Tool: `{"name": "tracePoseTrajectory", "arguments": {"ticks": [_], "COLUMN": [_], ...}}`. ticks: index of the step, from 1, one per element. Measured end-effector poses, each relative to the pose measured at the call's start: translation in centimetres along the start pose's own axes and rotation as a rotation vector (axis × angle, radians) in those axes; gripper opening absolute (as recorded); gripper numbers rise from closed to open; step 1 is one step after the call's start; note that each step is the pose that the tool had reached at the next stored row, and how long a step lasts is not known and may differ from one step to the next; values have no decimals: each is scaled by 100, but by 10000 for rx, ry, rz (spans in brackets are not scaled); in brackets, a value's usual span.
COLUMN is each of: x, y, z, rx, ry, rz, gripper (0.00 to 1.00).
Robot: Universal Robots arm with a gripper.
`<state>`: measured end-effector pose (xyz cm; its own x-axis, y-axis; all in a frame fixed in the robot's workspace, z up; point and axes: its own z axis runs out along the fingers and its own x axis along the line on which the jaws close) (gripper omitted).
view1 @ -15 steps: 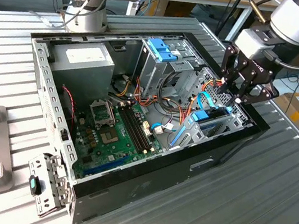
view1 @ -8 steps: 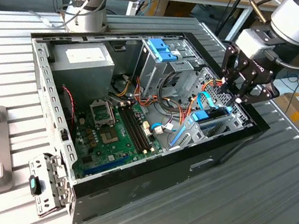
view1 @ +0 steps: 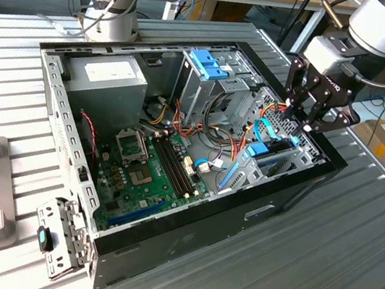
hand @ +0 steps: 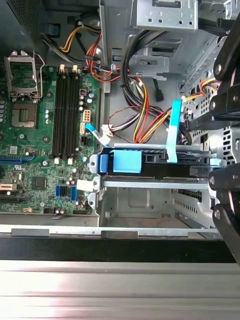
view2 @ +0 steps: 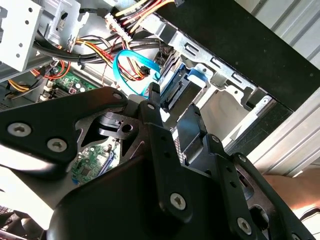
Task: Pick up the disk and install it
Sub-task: 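Insert the second disk wire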
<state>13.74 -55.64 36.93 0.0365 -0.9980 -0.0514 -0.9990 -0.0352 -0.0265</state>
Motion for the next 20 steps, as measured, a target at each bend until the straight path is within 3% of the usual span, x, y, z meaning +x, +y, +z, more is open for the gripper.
{"name": "tracePoseTrajectory", "arguments": {"ticks": [13,20], "x": [-73,-76], "y": [-51,-56], "z": [6,5], "rx": [-10,-16], "ry": [-6,-7], "rz": [-186,-301], "gripper": [42,42]}}
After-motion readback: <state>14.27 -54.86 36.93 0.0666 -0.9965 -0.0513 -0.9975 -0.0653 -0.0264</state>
